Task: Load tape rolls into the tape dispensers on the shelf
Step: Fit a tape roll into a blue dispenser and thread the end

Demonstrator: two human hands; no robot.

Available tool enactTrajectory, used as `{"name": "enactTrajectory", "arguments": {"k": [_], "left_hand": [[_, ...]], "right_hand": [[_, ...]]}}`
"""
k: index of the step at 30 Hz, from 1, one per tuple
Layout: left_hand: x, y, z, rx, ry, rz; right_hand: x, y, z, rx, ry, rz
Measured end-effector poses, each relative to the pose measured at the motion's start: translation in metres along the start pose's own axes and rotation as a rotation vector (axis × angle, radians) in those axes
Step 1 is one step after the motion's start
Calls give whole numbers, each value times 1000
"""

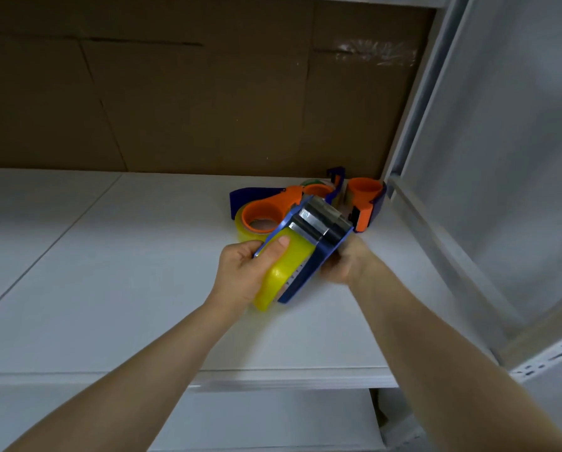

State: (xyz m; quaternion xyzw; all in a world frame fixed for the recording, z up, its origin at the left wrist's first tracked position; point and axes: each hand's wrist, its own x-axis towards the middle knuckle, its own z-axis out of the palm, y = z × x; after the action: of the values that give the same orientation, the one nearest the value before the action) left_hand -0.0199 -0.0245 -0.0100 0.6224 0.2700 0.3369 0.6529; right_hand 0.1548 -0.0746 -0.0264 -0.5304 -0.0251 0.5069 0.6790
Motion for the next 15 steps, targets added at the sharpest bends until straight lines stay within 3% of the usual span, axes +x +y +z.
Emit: {"name": "enactTrajectory", "arguments": {"k": [5,7,9,12,15], "left_hand": [[0,-1,-2,3,8,-34],[1,-1,-3,7,19,-25],[0,1,-3,15,10,-25],[-2,2,-2,-10,7,-44],[-1,2,-1,18,6,-32]], "right_hand": [[-10,9,7,27,-186,69],[-7,14,6,-114,-161,31],[-5,10,3,-224,-57,-51],[-13,-24,-2,-196,71,-267],[-35,-47,12,-418,15,-416]]}}
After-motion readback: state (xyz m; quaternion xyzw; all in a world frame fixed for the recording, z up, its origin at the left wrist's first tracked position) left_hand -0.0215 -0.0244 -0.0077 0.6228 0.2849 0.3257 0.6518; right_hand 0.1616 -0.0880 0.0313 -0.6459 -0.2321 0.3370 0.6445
